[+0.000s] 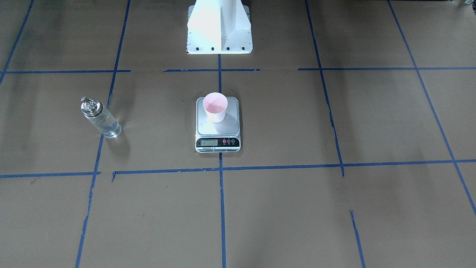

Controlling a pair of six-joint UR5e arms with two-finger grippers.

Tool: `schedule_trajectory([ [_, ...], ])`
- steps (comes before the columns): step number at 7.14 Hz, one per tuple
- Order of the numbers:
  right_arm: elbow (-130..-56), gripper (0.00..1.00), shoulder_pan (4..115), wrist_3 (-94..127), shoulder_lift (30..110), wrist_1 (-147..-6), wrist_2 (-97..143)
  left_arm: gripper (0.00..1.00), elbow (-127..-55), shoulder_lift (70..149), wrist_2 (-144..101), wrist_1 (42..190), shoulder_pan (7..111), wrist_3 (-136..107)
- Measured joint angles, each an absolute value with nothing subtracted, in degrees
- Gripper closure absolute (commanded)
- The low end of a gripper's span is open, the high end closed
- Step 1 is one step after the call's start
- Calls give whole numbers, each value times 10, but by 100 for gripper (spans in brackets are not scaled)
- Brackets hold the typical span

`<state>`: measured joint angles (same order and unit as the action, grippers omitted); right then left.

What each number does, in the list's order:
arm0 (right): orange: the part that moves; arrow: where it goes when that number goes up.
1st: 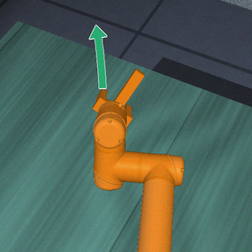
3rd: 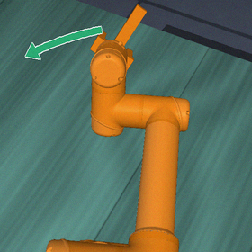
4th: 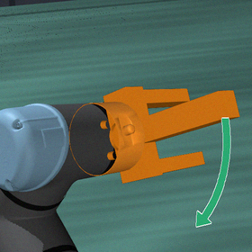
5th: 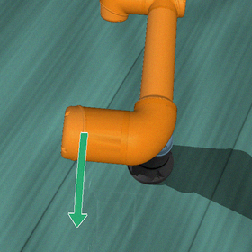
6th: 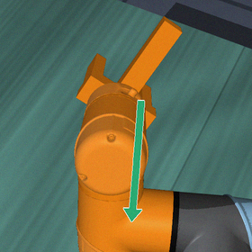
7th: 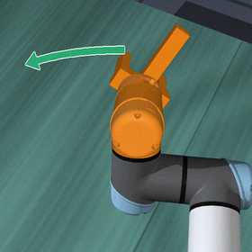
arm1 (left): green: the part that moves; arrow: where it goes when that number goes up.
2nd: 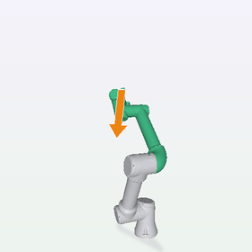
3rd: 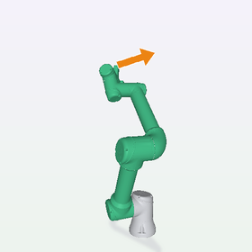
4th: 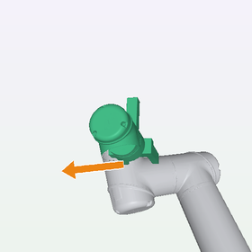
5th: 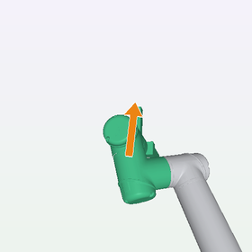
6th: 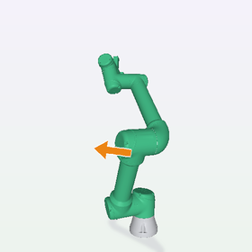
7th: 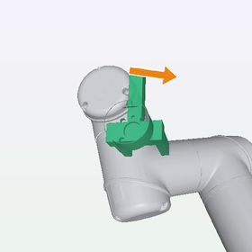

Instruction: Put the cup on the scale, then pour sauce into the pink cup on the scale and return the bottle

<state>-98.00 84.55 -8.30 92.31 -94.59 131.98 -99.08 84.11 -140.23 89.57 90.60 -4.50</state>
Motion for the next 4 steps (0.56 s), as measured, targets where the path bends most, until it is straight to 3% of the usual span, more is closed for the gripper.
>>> schedule_trajectory([
  [4,-983,0,846,-83,921,-945,1322,0,-979,843,-1392,924,926,-45],
])
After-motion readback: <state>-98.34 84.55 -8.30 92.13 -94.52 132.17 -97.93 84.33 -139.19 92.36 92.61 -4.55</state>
